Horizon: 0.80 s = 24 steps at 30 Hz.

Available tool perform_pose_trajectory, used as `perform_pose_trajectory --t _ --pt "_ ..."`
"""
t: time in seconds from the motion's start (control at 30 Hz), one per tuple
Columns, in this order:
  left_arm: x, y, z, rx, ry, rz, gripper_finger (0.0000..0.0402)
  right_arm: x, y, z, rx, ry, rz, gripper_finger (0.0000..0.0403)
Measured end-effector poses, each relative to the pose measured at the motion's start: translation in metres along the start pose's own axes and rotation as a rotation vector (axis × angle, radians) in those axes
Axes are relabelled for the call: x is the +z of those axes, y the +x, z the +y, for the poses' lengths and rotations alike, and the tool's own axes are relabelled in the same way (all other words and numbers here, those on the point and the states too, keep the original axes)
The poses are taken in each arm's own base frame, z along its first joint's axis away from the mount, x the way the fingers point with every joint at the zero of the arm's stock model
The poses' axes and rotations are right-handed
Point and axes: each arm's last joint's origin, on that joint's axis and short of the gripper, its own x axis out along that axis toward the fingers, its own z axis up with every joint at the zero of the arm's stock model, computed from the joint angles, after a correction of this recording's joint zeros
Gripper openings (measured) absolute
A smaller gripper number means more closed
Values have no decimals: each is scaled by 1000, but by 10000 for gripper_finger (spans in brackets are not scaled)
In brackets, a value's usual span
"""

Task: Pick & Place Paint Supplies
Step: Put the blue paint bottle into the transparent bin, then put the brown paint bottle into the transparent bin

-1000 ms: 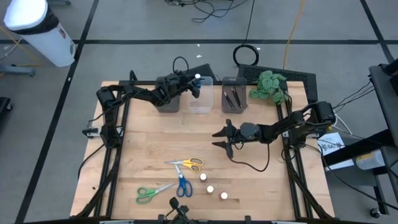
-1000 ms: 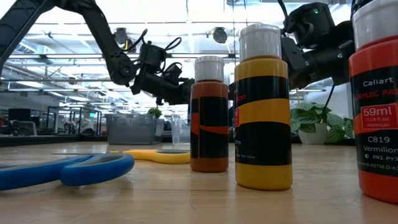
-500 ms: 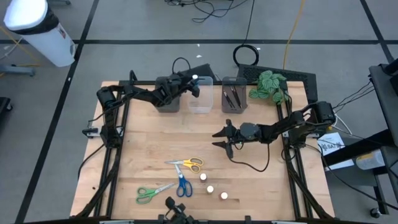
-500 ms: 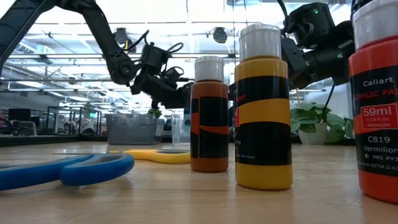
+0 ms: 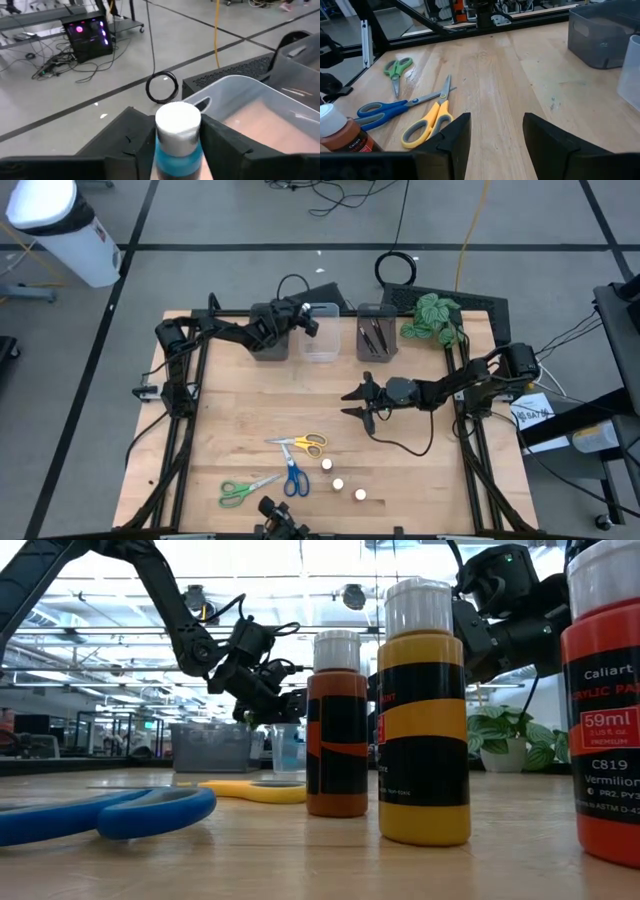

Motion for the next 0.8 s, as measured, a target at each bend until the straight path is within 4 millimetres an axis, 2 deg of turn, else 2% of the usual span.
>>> perform_pose_trajectory --t 0.2,0.5,0.63,0.8 --pt "0 0 0 3 -14 -3 194 0 0 0 0 0 0 164" --pt "1 -1 0 2 42 -4 199 0 0 0 0 0 0 165" --pt "18 -10 -3 -12 66 -47 199 0 0 0 0 0 1 165" --pt "45 -34 -8 -38 112 -77 200 0 0 0 -1 0 2 165"
